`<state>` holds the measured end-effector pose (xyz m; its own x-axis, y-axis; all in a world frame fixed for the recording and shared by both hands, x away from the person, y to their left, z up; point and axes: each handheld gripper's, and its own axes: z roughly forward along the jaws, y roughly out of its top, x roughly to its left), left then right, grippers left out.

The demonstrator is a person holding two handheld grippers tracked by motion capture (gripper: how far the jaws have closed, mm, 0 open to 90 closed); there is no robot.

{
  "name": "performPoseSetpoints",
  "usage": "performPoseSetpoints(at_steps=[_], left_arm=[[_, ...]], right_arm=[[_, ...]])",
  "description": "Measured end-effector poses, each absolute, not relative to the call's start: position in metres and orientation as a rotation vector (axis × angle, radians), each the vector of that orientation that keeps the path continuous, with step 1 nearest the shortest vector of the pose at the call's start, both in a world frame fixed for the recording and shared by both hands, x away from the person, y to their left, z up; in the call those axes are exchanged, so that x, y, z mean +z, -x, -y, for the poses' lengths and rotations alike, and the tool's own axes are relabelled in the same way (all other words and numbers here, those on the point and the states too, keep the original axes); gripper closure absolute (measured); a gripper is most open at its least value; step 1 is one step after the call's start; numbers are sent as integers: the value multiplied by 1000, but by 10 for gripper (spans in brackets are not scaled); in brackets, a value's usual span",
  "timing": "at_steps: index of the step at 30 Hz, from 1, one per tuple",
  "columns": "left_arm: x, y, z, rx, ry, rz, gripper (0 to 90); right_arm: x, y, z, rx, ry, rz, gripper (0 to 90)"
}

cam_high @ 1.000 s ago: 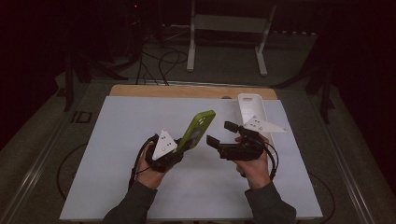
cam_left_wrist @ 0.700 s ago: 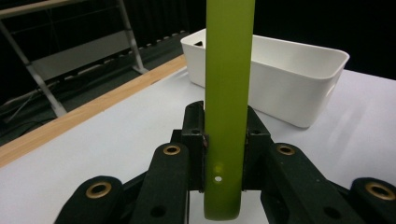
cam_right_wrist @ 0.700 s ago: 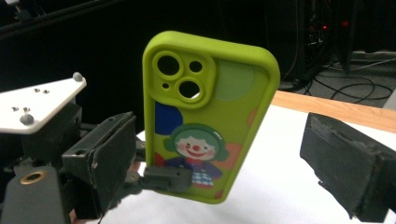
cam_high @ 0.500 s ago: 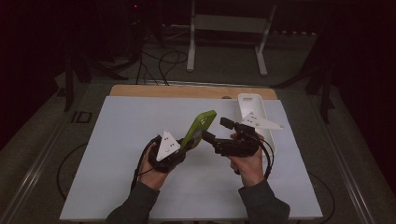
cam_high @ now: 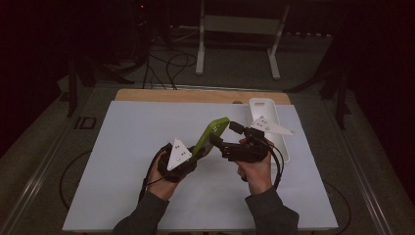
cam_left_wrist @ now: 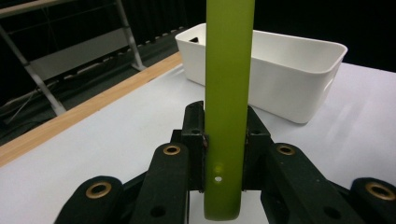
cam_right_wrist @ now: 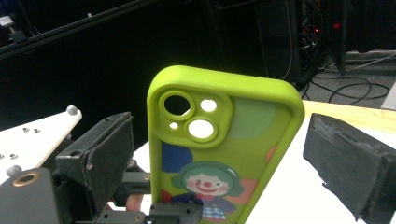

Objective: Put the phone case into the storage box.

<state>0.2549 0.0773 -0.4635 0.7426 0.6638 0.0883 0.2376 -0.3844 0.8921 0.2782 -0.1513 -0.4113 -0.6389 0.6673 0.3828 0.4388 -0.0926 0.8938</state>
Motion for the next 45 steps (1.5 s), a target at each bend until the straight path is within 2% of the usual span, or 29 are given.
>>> performPoseSetpoints(at_steps=[14,22,27,45], left_arm=[[-466,-249,-66,538,-1987,-658,774],[-468,-246,-62,510,-1989,-648,775],[-469,-244,-60,482,-1984,-636,775],[-468,-243,-59,396,-1966,-616,775]], right_arm=[[-413,-278,145,1815,-1234,-1957,79],[-412,-278,144,1807,-1226,-1955,96],[-413,-277,145,1794,-1212,-1945,141],[-414,-276,147,1807,-1171,-1938,140]])
